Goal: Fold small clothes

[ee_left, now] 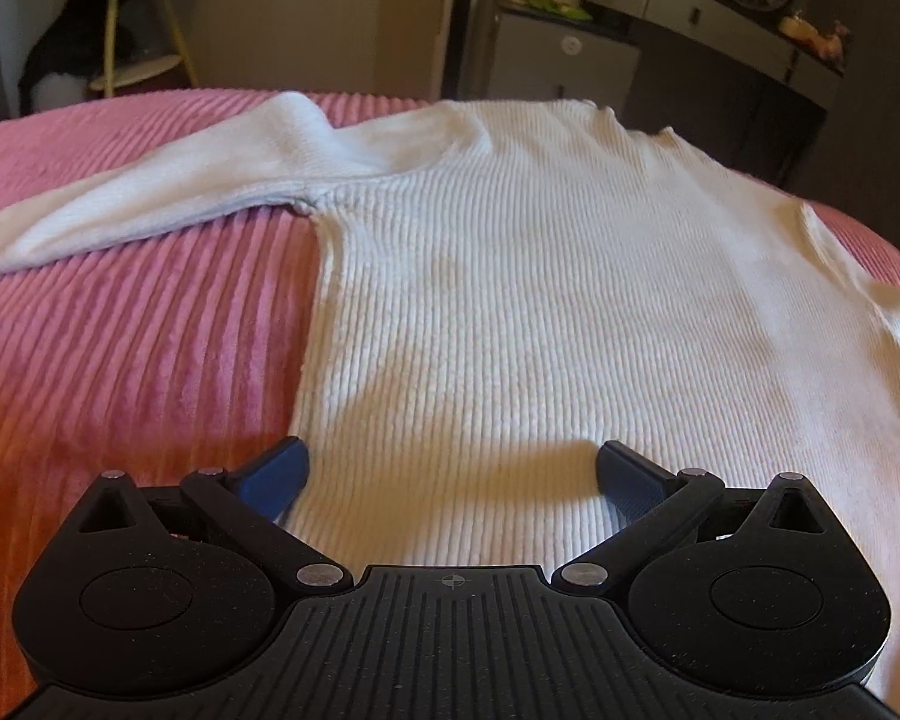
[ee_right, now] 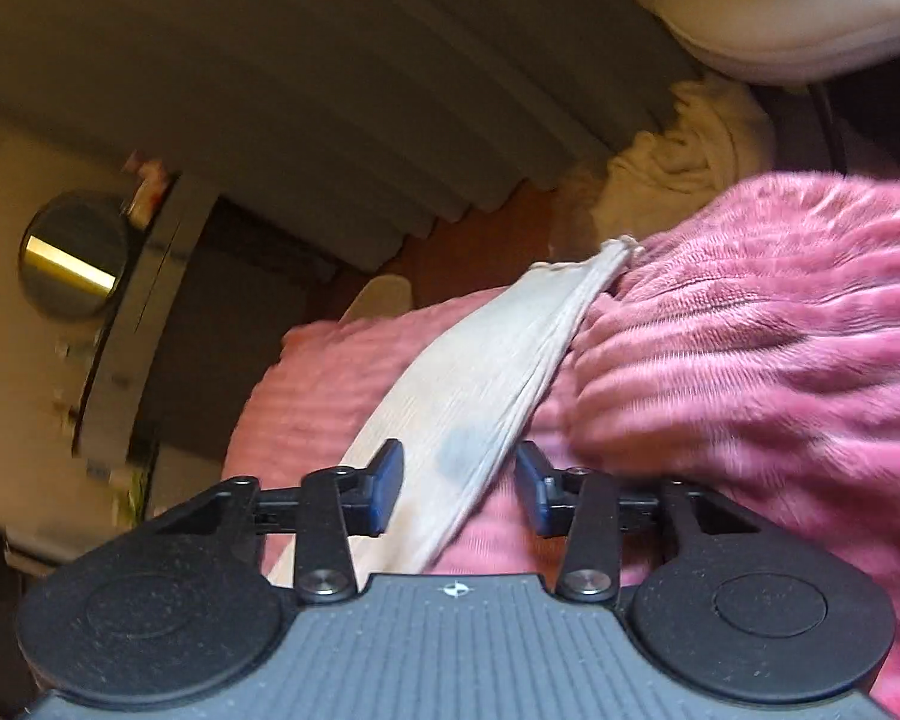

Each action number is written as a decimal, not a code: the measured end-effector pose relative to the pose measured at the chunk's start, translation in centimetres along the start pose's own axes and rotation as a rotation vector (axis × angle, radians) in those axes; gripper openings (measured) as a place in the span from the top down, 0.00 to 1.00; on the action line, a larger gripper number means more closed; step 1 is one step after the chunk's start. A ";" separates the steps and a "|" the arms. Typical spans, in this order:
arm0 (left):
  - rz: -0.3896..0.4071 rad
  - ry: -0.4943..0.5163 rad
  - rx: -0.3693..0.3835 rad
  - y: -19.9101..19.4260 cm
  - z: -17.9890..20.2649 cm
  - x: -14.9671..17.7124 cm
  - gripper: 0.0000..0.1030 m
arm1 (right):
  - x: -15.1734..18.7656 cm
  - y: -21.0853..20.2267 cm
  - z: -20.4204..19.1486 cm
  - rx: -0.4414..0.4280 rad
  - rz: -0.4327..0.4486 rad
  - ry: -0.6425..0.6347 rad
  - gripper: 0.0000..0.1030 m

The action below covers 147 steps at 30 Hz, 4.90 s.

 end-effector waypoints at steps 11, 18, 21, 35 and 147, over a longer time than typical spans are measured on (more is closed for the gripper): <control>0.047 0.045 -0.012 -0.1 0.3 0.2 0.00 | 3.7 -7.3 -9.6 -0.118 0.205 -0.460 0.93; 0.025 -0.049 0.050 -1.2 -1.1 -0.8 0.00 | 20.4 -17.9 -19.5 -0.529 0.149 -0.888 0.93; 0.029 -0.080 0.044 -1.7 -2.1 -1.3 0.00 | 29.2 -18.8 -18.9 -0.603 0.015 -0.992 0.93; 0.074 -0.179 0.290 -1.6 -3.2 -4.3 0.00 | 31.7 -15.8 -6.9 -0.239 -0.171 -0.607 0.74; 0.171 -0.747 0.022 0.2 -29.3 -8.1 0.26 | 50.4 -9.2 -13.6 -0.527 -0.624 -0.634 0.78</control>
Point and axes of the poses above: each gripper's, at about its wrist camera, not at the fingertips, and y roughly the way its jaws point, z to its right, x to its underside, the point moved 5 cm from there along y, roughly the way its jaws point, and after that the axes turned 2 degrees about x, right-handed, at the moved point
